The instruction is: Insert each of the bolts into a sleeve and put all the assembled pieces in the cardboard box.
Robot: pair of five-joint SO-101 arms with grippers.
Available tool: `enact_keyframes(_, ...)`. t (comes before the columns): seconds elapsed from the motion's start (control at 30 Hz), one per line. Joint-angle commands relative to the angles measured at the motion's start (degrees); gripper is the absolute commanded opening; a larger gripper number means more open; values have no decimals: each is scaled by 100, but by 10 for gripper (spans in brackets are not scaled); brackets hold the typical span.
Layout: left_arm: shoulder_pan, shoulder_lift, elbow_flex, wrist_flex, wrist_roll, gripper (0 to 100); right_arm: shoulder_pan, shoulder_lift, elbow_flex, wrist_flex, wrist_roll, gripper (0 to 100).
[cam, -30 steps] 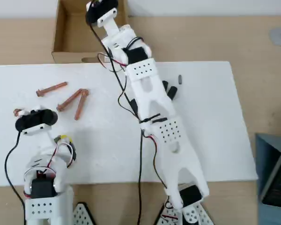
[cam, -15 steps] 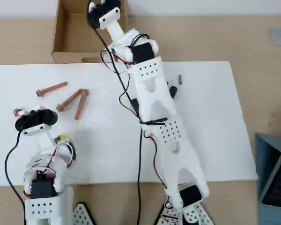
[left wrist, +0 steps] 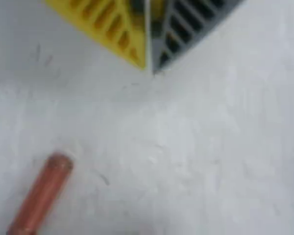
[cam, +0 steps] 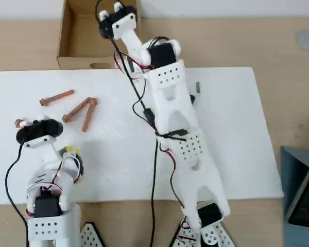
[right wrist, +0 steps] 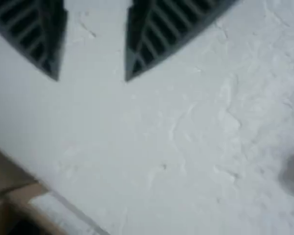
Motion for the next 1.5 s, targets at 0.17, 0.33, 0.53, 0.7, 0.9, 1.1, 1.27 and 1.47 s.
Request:
enact_keyframes(0.17, -44, -57, -26, -141, 0, 4, 92, -2167, 2132, 132, -9, 92)
enact_keyframes(0.33, -44, -57, -26, -141, 0, 4, 110, -3187, 3952, 132, 0, 92)
enact_keyframes(0.53, -44, -57, -26, -123, 0, 4, 101, -3626, 5552, 132, 18, 92)
enact_keyframes(0.7, -44, -57, -26, -123, 0, 4, 101, -3626, 6114, -53, 26, 94)
enact_keyframes(0.9, -44, -57, -26, -123, 0, 4, 84, -3618, 6923, -642, 114, 153)
enact_keyframes(1.1, -44, -57, -26, -123, 0, 4, 57, -3618, 7697, -1284, 264, 164)
enact_keyframes(1.27, -44, -57, -26, -123, -9, 4, -84, -3618, 8127, -1679, 264, 164)
enact_keyframes(1.47, -44, -57, -26, -123, -9, 4, -171, -3609, 8418, -2136, 387, 164)
